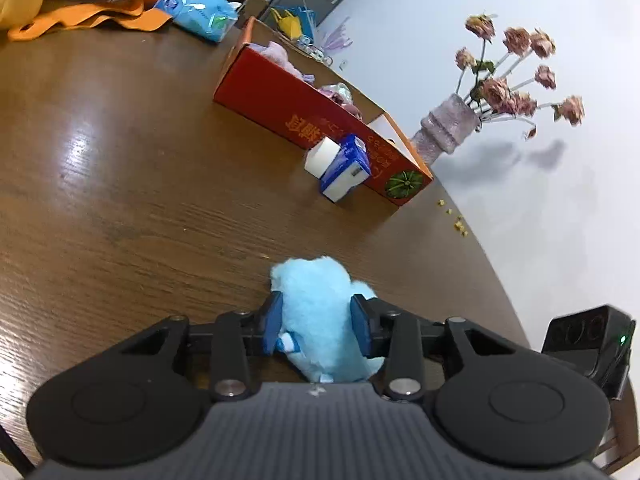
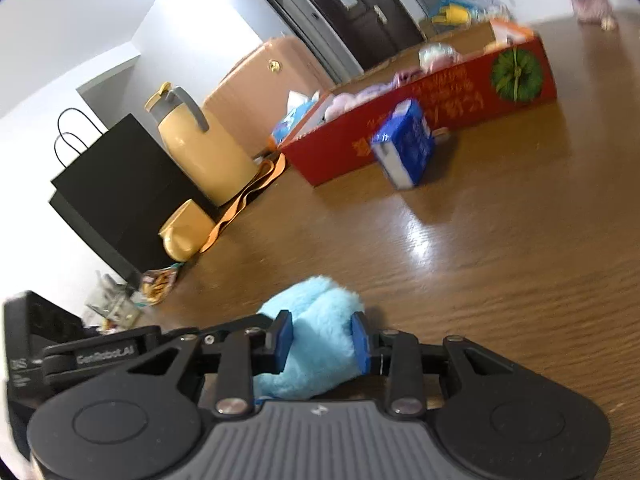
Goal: Organize soft objects
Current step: 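Carry the blue plush into the box and open both tools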
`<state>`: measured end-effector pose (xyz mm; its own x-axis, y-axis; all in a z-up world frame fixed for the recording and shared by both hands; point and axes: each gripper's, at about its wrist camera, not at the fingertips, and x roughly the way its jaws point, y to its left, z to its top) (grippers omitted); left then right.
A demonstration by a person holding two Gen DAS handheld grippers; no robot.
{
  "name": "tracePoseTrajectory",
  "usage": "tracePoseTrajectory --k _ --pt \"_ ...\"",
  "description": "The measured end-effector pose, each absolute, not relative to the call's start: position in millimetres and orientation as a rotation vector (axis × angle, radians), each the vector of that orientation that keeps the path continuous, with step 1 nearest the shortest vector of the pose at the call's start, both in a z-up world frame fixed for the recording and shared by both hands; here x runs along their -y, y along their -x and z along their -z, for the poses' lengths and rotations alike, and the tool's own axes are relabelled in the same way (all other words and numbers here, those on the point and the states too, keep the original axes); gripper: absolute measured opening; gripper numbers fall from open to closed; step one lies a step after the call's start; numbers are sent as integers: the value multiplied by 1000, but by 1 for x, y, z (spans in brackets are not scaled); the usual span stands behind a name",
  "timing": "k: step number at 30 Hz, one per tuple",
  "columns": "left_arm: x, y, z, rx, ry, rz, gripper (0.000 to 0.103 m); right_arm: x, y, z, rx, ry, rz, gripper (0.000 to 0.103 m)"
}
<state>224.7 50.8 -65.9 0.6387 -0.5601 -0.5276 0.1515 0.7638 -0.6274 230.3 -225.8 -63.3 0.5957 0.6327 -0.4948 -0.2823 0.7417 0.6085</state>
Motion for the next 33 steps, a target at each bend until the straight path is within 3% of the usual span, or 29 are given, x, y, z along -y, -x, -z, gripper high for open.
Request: tracePoseTrajectory --k 9,13,17,24,33 --pt "-39 -245 28 -639 601 473 34 239 -242 26 -645 -499 -553 28" --pt "-19 -304 -24 -529 560 540 34 250 -281 -26 -507 -405 -539 28" --pt "5 -395 -36 -580 579 559 33 258 -354 -55 -465 -328 -449 28" --pt "20 -500 14 -764 558 450 33 254 -489 -16 -686 -327 -371 27" --pt "31 -494 32 -734 313 418 25 232 -505 18 -741 -192 -335 22"
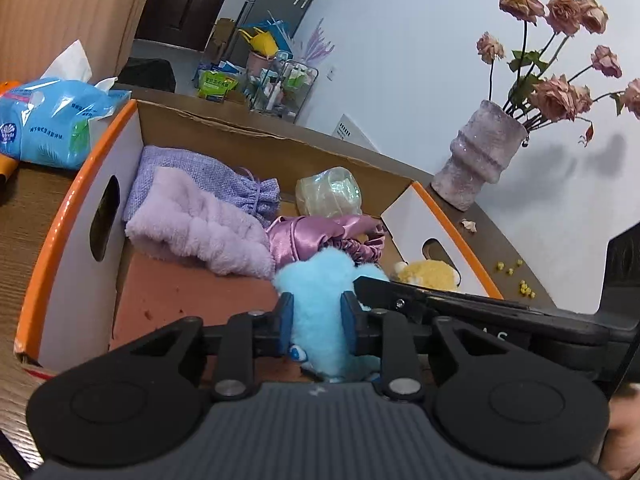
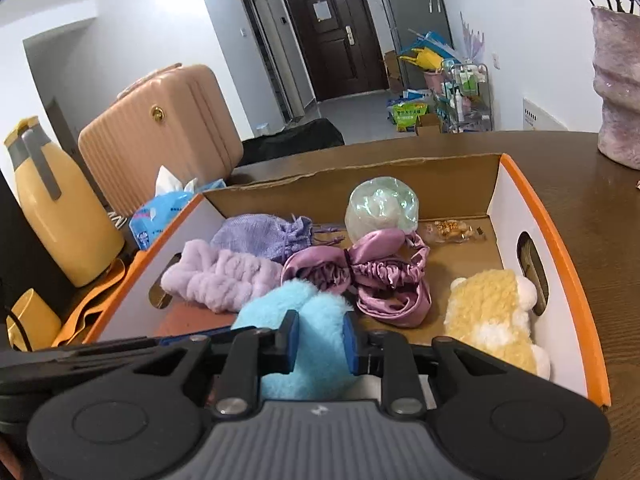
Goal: Organize soft objects
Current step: 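Carry the blue plush into the box and open both tools, then withdraw both tools from the box back over the table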
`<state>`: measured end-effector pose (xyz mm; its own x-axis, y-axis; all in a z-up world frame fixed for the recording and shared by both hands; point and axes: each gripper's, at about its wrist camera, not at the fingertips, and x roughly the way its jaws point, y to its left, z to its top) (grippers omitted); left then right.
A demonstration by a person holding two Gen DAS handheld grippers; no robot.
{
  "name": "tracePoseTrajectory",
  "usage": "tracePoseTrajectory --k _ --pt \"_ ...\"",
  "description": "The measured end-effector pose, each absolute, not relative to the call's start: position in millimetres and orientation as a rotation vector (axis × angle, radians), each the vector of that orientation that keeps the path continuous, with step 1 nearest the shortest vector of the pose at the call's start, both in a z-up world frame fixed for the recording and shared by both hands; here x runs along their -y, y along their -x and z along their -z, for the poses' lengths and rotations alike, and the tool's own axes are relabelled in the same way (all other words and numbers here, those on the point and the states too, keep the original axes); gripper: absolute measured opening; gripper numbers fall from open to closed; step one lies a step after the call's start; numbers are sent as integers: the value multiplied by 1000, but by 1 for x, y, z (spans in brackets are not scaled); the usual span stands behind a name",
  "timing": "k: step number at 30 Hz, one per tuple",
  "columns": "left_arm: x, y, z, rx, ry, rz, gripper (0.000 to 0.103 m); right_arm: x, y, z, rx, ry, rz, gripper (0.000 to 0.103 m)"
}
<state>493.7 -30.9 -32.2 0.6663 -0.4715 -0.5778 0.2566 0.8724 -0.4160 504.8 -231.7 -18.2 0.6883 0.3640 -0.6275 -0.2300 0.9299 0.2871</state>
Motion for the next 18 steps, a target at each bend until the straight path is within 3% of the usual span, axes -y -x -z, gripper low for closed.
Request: tracePoseTrajectory --k 7,14,16,17,18 --pt "15 -466 10 -688 242 385 25 216 -513 28 -793 -99 -340 18" --pt "-17 -426 -40 -584 198 306 27 225 -474 -30 -679 -64 -321 21" --pt "-21 -412 -57 -534 166 276 34 234 -454 -60 -616 -45 -310 23" --pt "-21 -403 -66 -498 141 258 37 239 -446 -71 -593 -38 -304 30" --pt "-23 -392 -74 -458 116 243 48 246 -434 -84 -560 -31 -292 33"
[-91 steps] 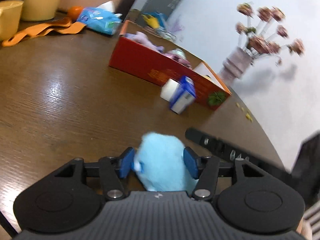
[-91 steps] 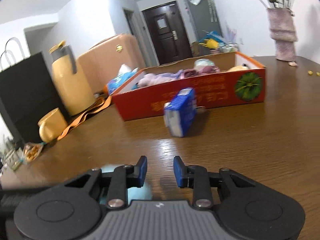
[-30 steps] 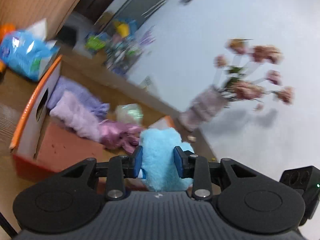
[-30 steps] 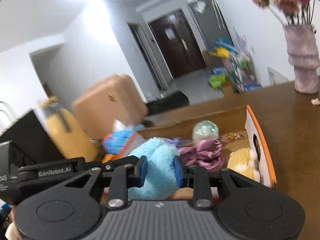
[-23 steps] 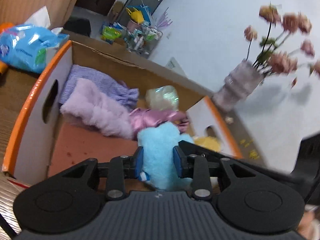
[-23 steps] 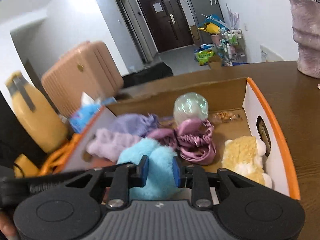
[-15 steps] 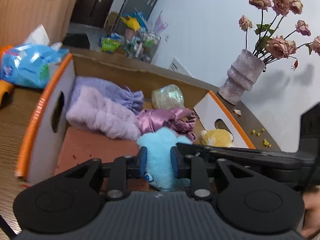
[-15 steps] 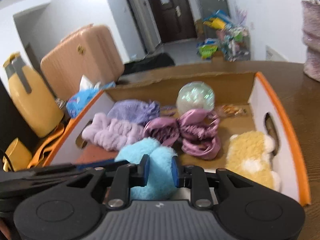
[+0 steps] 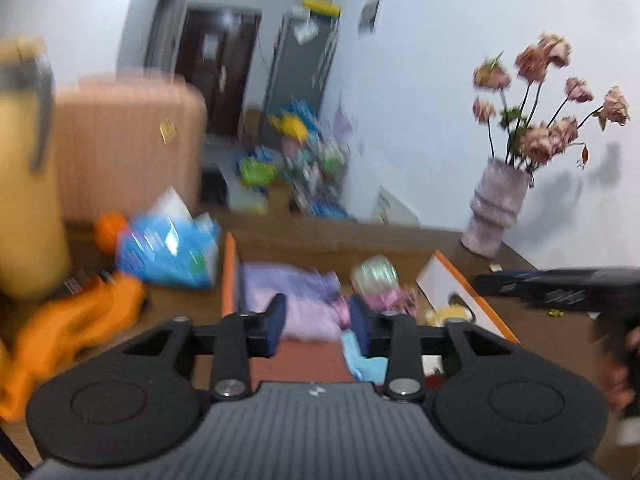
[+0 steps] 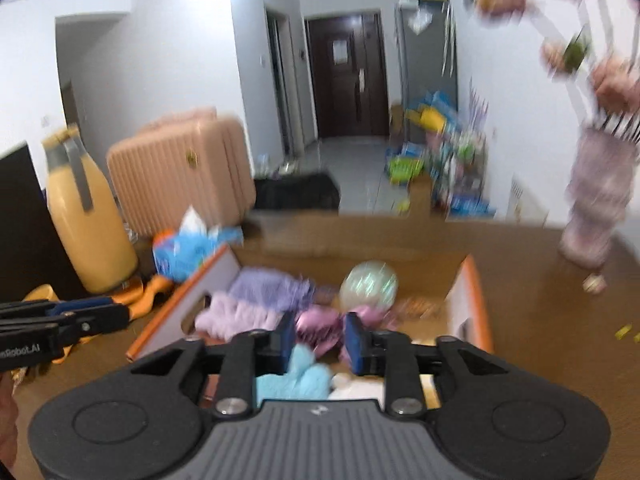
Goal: Organize soft objects
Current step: 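Withdraw both tools from the box back over the table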
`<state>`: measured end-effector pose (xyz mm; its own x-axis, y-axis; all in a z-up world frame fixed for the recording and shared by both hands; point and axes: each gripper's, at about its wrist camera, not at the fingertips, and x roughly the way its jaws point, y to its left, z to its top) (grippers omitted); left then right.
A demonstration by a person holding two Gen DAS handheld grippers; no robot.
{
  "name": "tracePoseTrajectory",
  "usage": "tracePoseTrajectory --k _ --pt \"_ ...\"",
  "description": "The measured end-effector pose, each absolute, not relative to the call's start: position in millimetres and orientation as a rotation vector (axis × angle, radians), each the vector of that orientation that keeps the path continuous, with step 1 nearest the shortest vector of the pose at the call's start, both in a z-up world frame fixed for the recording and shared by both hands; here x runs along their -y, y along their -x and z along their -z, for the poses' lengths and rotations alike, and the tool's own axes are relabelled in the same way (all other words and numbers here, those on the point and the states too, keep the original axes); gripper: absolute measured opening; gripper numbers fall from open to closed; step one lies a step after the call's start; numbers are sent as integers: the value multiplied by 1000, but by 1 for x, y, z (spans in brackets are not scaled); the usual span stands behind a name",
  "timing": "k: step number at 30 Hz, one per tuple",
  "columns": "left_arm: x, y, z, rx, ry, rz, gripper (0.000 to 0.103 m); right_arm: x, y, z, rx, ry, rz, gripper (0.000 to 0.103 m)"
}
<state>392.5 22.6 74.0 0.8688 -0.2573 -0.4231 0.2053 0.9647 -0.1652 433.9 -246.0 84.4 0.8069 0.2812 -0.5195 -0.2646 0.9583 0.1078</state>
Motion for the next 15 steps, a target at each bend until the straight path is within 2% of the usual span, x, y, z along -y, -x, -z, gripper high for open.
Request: tracePoseTrajectory --k 1,2,3,4,5,7,11,15 --pt "-24 -383 -81 -424 102 226 59 253 -423 -95 -532 -27 -279 43" --pt "-27 -373 -87 -389 95 209 66 260 -411 -105 -499 -25 -266 54" --pt "-29 -361 -92 -351 87 186 75 269 -397 -114 -463 -26 -253 59" --pt "-30 -352 -95 -328 73 163 77 276 -384 -119 -435 -27 -245 65" --pt "-31 -341 -98 -304 52 143 79 284 -370 -122 -411 -27 -243 66" --pt "-31 -319 -102 -252 10 129 93 298 -339 -126 -354 -17 -230 68" --pt "-26 -291 -111 -192 -30 129 98 304 -301 -133 -260 27 -172 78" --pt "-23 -273 -116 -180 -21 133 100 297 -278 -139 -210 50 -165 81"
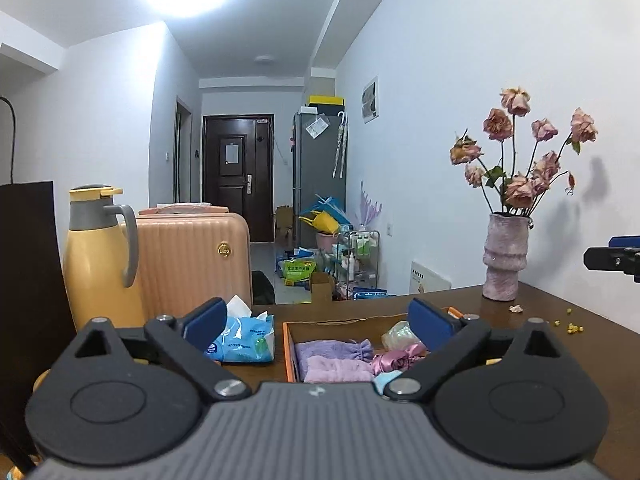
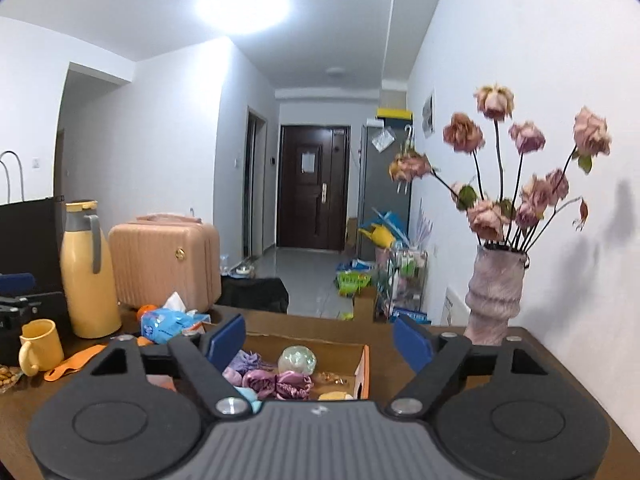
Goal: Organize soft objects
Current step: 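Withdraw both tools from the box back over the table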
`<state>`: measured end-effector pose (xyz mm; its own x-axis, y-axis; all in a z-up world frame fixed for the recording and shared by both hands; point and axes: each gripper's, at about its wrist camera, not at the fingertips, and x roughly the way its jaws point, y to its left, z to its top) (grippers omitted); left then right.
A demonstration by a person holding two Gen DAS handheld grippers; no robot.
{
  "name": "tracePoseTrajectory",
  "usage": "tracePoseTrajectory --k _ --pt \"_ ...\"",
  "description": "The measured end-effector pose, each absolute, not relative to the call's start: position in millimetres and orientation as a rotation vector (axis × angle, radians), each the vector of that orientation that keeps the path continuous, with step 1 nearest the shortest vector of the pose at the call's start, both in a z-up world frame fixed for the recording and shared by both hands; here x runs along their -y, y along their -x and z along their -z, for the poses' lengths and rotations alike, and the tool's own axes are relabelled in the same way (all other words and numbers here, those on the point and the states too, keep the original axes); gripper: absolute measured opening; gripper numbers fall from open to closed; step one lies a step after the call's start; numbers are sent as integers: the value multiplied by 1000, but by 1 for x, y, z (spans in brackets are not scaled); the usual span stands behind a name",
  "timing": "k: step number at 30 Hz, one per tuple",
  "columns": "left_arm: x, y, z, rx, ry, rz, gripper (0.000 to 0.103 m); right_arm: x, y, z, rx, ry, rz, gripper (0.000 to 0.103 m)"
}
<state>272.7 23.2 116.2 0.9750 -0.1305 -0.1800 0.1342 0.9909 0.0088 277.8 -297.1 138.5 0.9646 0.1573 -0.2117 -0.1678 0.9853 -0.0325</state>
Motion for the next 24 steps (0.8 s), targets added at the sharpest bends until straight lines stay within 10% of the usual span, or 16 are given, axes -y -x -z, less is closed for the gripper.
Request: tracePoseTrajectory --k 24 --pt "-48 -131 10 -378 98 88 103 252 -96 3 -323 46 -240 84"
